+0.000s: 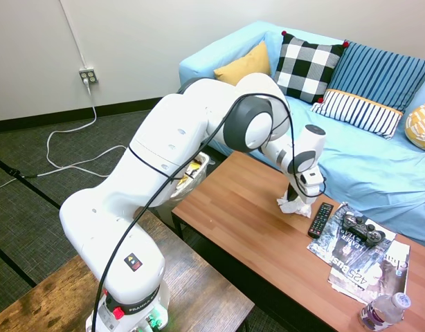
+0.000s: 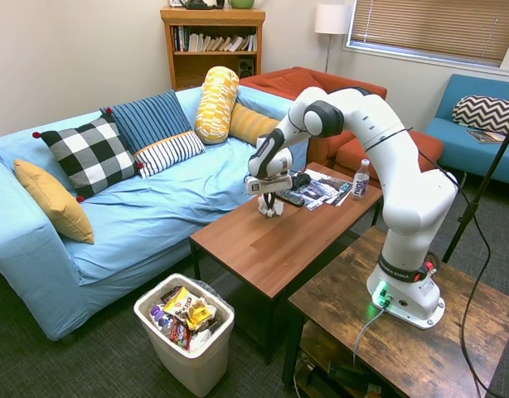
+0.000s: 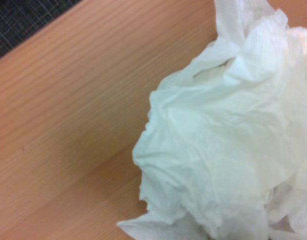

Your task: Throw the tissue in the trash bin

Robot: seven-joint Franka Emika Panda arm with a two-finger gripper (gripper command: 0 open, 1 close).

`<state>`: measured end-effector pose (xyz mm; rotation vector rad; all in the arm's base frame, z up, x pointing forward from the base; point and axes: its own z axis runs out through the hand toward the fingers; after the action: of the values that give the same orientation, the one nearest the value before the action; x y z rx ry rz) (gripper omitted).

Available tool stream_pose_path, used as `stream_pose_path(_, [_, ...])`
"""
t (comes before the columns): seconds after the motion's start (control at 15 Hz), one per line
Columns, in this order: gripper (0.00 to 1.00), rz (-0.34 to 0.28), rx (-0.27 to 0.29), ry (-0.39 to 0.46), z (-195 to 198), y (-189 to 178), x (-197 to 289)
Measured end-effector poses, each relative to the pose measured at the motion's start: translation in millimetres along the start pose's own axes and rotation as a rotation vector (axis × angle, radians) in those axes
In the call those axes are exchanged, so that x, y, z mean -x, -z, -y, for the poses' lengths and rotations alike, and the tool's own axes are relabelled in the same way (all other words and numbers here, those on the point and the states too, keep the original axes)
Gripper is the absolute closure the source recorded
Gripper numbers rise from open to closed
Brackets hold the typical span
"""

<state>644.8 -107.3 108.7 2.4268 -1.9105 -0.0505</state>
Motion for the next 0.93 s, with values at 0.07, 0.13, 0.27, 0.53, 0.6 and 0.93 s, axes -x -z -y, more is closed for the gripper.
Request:
stream_pose_path(0.07, [1.00,0.000,-0.008,0.005,-0.7,6.7,0.5])
stream_pose_path(0.13, [1.00,-0.001,-0.018,0.013,-2.2,15.0,2.6])
stream_pose_path(0.27, [1.00,-0.004,-0.049,0.040,-4.5,39.3,17.6])
stream_pose_path(0.53, [1.00,-0.018,-0.107,0.190,-13.2,110.8,115.0])
stream_pose_path(0.6, [1.00,-0.030,-0.112,0.243,-18.9,125.9,148.5])
stream_pose_path(0.93, [1.00,-0.110,-0.121,0.557,-67.7,159.4,362.4])
